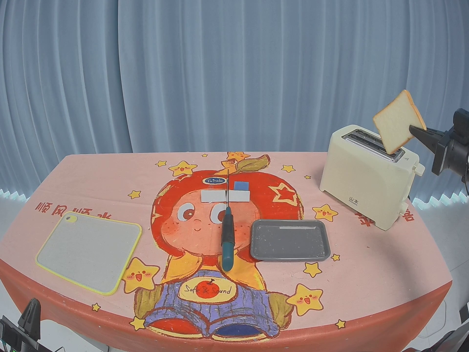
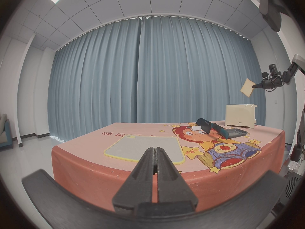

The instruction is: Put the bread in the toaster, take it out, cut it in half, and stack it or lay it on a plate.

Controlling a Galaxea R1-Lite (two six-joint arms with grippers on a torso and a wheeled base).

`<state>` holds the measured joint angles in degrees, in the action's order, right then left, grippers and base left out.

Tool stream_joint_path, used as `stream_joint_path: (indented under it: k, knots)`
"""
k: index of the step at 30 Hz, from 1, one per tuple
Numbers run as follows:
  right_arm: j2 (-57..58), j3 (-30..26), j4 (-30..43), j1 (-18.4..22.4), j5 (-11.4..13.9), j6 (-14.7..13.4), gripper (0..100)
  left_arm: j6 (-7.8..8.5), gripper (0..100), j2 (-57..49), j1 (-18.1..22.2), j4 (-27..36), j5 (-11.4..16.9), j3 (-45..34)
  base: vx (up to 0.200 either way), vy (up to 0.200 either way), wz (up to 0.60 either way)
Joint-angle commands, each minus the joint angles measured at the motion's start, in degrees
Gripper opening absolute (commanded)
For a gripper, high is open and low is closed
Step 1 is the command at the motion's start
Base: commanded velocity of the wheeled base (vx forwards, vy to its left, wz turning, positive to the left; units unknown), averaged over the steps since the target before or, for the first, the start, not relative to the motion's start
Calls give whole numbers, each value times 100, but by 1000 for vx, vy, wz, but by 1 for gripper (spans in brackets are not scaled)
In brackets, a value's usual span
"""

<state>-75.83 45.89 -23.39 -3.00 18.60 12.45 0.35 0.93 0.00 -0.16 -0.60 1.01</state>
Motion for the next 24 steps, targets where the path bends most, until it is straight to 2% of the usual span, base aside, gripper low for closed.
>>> stream_joint_path:
  k: [1, 8, 10, 22, 24]
  knots:
    - [-354, 263, -7, 19, 47, 109, 0, 0, 0, -93, 0, -2, -2, -101, 0, 0, 0]
    - [-732, 685, 45, 168, 152, 346, 0, 0, 0, -93, 0, -2, -2, -101, 0, 0, 0]
    - [-899, 817, 45, 265, 346, 452, 0, 0, 0, -93, 0, -2, -2, -101, 0, 0, 0]
    - [-1400, 1256, 63, 599, 627, 592, 0, 0, 0, -93, 0, -2, -2, -101, 0, 0, 0]
    - [-1523, 1300, 63, 704, 864, 636, 0, 0, 0, -93, 0, -2, -2, -101, 0, 0, 0]
